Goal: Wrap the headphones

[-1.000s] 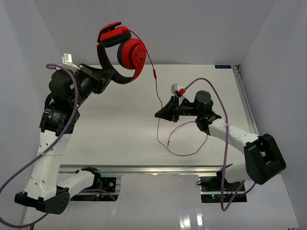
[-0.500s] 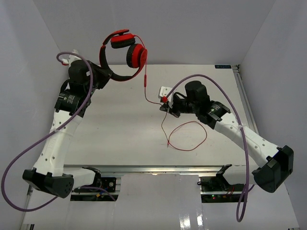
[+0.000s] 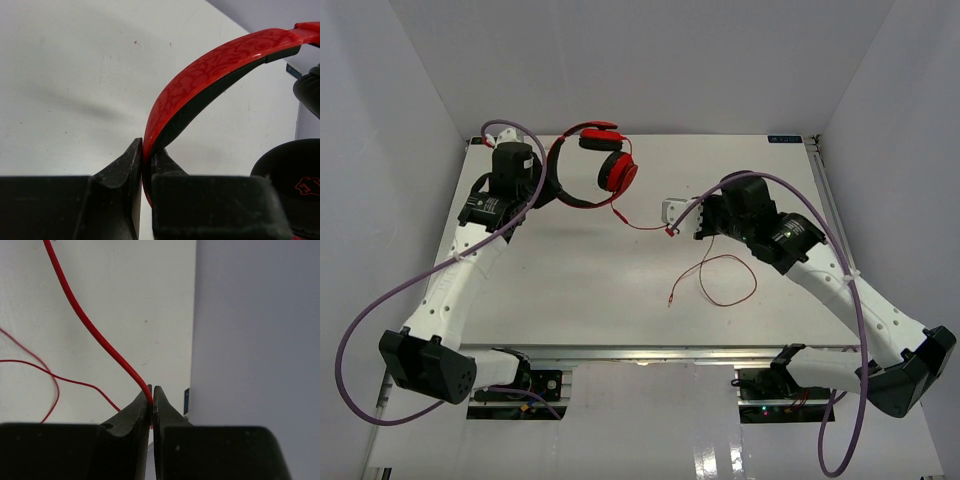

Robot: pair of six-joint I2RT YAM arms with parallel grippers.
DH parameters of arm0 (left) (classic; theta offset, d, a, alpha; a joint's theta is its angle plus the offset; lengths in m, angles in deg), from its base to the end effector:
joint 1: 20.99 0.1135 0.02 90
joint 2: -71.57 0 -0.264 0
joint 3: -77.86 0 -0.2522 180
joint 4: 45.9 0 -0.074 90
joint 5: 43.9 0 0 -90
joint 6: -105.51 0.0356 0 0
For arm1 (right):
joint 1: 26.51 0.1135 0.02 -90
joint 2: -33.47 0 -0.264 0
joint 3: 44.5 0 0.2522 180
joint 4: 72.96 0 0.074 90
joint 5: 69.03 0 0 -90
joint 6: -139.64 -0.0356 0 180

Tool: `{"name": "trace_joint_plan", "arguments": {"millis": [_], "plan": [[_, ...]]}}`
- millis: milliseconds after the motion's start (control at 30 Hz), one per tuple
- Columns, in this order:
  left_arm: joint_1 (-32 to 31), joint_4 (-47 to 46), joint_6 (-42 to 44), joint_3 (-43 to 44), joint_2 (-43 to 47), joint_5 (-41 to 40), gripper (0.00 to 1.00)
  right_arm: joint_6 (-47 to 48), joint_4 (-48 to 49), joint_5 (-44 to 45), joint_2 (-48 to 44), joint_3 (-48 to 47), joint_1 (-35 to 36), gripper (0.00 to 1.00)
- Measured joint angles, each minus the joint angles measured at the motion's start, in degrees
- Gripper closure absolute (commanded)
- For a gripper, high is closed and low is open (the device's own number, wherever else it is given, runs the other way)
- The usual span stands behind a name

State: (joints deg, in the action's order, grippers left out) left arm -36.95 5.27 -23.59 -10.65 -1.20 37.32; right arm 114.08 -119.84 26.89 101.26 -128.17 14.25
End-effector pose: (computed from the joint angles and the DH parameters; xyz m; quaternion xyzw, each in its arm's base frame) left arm 0.2638 -0.0698 0.3880 -0.2114 0.8488 -0.1623 0.4566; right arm 0.1967 0.1647 0.3706 -0.6751 0.5481 -0.1449 0.4721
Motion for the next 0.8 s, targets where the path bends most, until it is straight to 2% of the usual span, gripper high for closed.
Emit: {"name": "trace_joint_plan", "arguments": {"millis": [133, 333, 467, 600, 800], "plan": [[0.0, -0.3, 1.4, -2.1, 0.0, 4.0, 1.00, 2.3, 1.0, 0.1, -1.0, -4.1, 0.7, 0.92], [0.0, -1.7, 1.8, -4.5, 0.7, 14.2, 1.00, 2.5, 1.6, 0.4, 0.3, -4.2, 0.7, 0.92], [0.0, -1.9, 1.2, -5.9, 4.2, 18.9, 1.00, 0.7, 1.5, -0.5, 2.3, -2.5, 0.5, 0.92], [0.0, -2.7, -1.2, -6.2, 9.2, 23.1, 1.00, -1.7, -0.1, -4.8, 3.3, -1.3, -1.0, 0.92], [0.0, -8.5, -3.7, -11.0, 15.2, 31.5, 1.00, -6.7, -1.2, -15.8, 3.0, -1.3, -7.7, 0.92]]}}
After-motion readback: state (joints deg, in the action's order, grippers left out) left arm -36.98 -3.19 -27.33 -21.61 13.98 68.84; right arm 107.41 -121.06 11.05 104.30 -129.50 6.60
